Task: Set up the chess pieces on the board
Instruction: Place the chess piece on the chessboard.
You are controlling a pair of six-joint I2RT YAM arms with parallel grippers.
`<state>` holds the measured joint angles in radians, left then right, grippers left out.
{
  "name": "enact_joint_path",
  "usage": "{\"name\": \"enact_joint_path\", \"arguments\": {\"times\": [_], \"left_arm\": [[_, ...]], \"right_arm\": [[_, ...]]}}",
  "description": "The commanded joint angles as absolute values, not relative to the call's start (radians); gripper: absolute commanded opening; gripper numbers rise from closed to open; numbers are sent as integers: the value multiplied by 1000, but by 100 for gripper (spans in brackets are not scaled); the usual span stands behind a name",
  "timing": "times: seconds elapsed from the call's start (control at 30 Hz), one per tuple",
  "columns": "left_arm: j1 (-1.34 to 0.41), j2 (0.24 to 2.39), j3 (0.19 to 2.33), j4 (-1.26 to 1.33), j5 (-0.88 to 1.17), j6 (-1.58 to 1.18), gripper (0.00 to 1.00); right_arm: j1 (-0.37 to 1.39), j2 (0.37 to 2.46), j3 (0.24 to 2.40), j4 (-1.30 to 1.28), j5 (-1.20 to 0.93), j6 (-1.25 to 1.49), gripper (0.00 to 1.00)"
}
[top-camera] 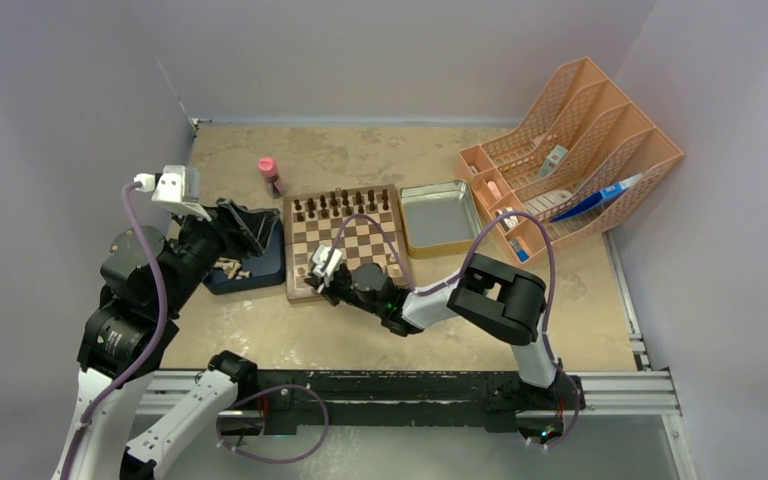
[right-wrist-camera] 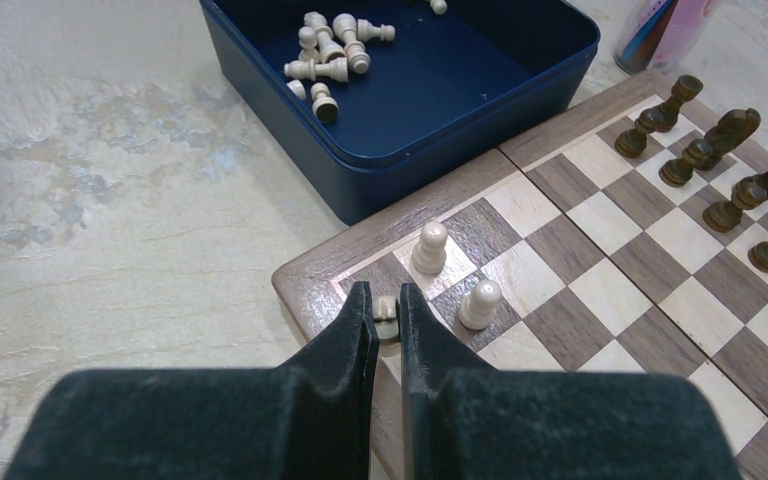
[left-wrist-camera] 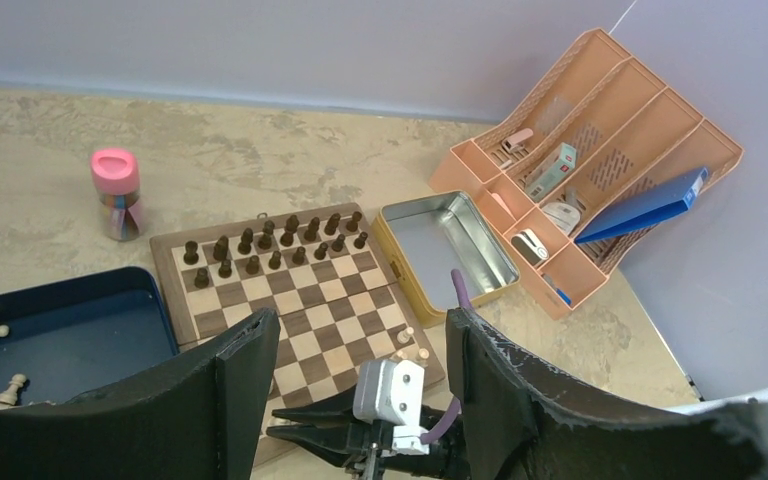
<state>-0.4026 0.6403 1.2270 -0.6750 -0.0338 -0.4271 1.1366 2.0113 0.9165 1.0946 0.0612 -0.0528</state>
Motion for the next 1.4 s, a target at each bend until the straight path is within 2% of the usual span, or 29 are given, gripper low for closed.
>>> {"name": "enact_joint_path", "arguments": {"times": [0.0,0.17,0.93,1.37], "left_arm": [[-407,654,1237,-636,-5,-430,62],[-407,651,1233,-632,-5,-424,62],[-407,645,1211,-620,-5,-417,61],[-407,666,1212,-605,25,-411,62]], "right_arm": [[1135,2018,971,1081,104,-64,6],[1136,2031,1021,980,132,-31,7],[1138,2043,1019,935,209,27,12],[1138,2028,1011,933,206,47,25]]}}
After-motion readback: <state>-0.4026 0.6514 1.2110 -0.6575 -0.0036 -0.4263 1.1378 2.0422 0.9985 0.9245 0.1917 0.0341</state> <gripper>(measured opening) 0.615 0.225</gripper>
